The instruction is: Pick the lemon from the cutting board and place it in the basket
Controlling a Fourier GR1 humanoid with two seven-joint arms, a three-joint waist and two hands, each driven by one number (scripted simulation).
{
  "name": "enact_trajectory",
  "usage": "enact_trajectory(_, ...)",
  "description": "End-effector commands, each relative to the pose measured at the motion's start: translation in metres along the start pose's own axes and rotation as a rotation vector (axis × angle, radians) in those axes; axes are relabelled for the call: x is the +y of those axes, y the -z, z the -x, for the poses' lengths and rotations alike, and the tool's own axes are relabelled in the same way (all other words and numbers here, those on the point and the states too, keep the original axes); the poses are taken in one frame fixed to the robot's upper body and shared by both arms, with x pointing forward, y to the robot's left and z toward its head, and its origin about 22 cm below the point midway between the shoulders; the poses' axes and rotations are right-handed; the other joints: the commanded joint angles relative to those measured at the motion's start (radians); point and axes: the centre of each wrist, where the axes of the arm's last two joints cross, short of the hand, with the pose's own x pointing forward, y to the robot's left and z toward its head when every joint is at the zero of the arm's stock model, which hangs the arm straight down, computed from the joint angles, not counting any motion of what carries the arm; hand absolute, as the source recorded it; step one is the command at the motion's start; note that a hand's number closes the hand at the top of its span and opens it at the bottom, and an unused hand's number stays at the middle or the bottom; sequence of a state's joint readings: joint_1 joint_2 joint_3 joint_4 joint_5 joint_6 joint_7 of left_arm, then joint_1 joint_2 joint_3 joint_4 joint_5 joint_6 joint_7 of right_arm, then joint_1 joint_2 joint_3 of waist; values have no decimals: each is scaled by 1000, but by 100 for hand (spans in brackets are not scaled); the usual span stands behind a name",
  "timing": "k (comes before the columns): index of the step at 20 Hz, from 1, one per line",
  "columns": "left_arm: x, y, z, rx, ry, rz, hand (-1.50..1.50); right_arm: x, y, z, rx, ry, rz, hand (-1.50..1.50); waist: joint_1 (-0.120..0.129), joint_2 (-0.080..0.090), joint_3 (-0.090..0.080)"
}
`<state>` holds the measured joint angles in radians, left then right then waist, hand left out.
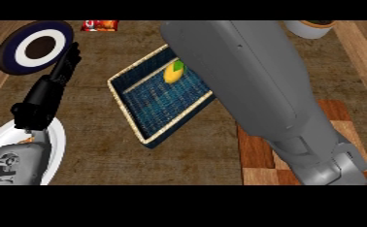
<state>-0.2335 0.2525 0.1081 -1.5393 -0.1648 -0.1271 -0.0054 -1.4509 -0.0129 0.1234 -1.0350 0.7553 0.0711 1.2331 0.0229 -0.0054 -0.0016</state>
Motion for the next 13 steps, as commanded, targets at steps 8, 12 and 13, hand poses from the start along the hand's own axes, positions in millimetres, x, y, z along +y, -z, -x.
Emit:
enact_trajectory(8,13,-13,7,41,20,-34,0,-58,4,23,230,468,419,-150,-52,-16,2)
enact_trajectory(12,22,-13,2,37,11,-58,0,-84,8,54,266,537,534,-150,-66,-19,4)
enact_trajectory(13,14,-19,14,61,4,-59,0,-81,-2,60,260,545,536,-150,-87,-25,4)
